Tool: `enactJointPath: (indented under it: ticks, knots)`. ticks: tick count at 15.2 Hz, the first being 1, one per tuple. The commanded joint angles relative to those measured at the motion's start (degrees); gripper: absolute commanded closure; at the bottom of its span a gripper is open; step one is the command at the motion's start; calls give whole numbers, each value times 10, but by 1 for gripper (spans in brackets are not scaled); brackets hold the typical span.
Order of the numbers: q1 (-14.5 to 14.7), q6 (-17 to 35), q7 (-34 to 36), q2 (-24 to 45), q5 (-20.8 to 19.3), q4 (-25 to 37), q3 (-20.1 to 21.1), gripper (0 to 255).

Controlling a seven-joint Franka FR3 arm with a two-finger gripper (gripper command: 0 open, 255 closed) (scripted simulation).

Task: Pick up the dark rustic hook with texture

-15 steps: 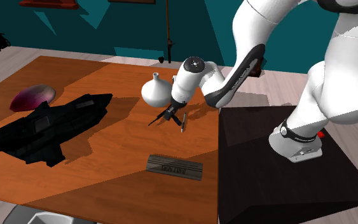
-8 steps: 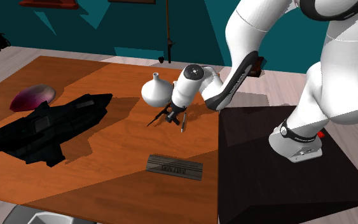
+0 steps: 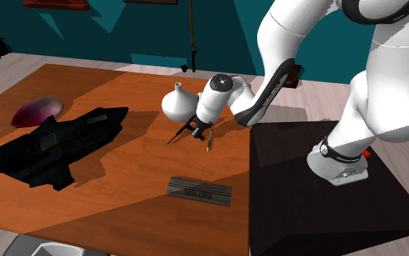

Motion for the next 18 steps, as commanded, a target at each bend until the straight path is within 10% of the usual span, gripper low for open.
enactJointPath:
  ticks: [1,18]
  knots:
    - [1,-1,1,-1,0,0,0,255]
    - [-65,-95,-140,-125,144,-31,91,255]
